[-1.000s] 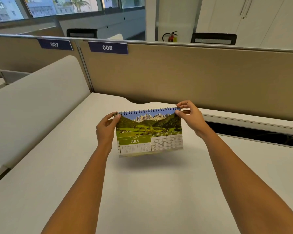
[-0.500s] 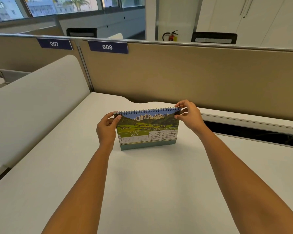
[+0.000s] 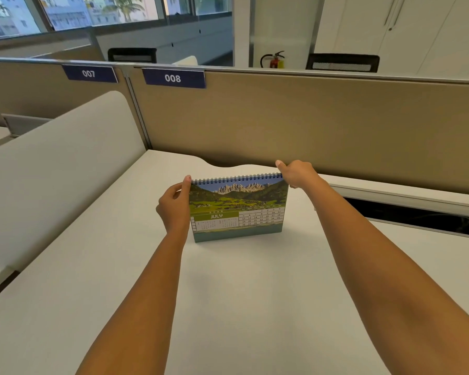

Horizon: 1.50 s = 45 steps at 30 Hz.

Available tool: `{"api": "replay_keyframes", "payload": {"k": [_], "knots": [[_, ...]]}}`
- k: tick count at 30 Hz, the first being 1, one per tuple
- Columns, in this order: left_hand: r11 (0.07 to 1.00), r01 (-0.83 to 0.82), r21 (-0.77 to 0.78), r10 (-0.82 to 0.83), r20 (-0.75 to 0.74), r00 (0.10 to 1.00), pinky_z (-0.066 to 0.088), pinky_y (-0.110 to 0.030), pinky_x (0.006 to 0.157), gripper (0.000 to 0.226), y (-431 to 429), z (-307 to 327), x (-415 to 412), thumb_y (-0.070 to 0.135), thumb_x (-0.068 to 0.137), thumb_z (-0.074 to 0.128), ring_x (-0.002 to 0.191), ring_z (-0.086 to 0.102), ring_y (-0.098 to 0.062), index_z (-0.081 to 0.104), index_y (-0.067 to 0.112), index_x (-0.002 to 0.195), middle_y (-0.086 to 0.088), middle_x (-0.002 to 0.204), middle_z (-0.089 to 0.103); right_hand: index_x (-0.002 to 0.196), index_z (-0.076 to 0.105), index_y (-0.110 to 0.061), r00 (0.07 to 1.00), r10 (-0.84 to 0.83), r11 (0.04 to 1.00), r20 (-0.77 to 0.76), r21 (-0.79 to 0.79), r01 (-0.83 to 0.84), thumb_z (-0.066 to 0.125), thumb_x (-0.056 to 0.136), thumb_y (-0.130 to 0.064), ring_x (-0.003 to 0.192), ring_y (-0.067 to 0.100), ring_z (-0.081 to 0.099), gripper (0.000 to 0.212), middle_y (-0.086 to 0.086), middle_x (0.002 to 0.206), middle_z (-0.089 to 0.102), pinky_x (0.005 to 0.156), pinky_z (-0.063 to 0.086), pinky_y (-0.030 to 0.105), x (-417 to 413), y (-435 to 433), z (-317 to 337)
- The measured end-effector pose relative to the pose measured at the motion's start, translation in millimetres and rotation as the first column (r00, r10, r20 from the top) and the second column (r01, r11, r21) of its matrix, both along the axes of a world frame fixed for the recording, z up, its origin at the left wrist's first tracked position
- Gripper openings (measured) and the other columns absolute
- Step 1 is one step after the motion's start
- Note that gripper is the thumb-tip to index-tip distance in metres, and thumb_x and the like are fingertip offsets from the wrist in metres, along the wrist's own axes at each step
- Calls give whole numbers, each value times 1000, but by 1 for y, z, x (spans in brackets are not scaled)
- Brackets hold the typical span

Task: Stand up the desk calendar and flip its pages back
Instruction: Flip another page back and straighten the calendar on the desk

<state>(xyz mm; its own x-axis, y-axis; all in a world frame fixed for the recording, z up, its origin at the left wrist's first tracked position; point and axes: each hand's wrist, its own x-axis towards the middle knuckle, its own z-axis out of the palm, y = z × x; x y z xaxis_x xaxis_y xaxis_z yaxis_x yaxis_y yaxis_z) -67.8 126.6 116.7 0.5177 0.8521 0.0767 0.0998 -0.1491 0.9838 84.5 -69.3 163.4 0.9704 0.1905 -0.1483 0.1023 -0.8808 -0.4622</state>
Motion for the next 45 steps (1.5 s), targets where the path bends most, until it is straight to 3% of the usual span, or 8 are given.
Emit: {"api": "replay_keyframes", "payload": {"k": [4,15,19,22,29,35,40,45], "knots": [[1000,-6,11,6,6,1000,39,-11,54,37,0,0,0,44,88,55,74,55,-10,66,13,106,1,91,64,121,55,5,1000,-3,1000,-29,-22,2,32,97,-45,87,29,47,59,24,123,58,72,35,31,3,4,4],[1000,-16,25,16,1,1000,37,-5,50,37,-2,1,-1,43,88,55,73,55,-8,66,14,107,2,91,63,108,67,-2,995,-91,995,38,46,90,56,88,-22,83,27,53,31,15,109,63,58,43,27,6,10,11],[999,-19,27,19,7,1000,39,-9,54,37,-3,1,-2,42,87,56,80,56,-12,65,13,108,1,93,63,106,69,-5,972,-233,943,-36,235,235,70,79,-17,106,24,62,30,12,114,67,84,56,34,11,11,12],[1000,-19,24,18,10,1000,38,-8,54,37,-3,1,-3,42,87,56,79,56,-11,65,13,107,1,92,63,106,70,-6,941,-314,886,-127,316,339,78,73,-24,104,22,65,38,9,110,70,87,56,35,11,7,9],[1000,-15,18,14,13,1000,41,-9,54,38,-3,1,-3,44,87,56,80,57,-11,65,14,107,-1,96,66,105,70,-5,937,-341,868,-78,357,345,72,80,-21,92,23,60,30,12,114,68,73,52,29,7,12,8],[1000,-10,21,10,14,1000,38,0,44,36,-3,2,-4,43,87,56,68,55,-5,66,13,106,2,91,63,99,74,-13,941,-338,845,-11,436,309,63,88,-17,83,18,56,16,8,110,70,66,48,29,-2,11,6],[1000,-13,12,13,27,1000,39,-6,53,35,-5,4,-4,40,88,56,80,57,-11,65,17,112,1,97,64,94,68,-17,951,-309,761,-12,597,255,61,90,-21,88,18,61,9,6,103,70,81,58,38,-11,7,2],[1000,-9,2,9,36,999,41,-8,57,36,-6,2,-4,39,89,55,85,56,-11,63,18,117,-5,111,67,117,55,-8,985,-167,669,-36,730,140,51,95,-15,95,15,56,23,9,119,62,63,51,20,-18,-1,4]]}}
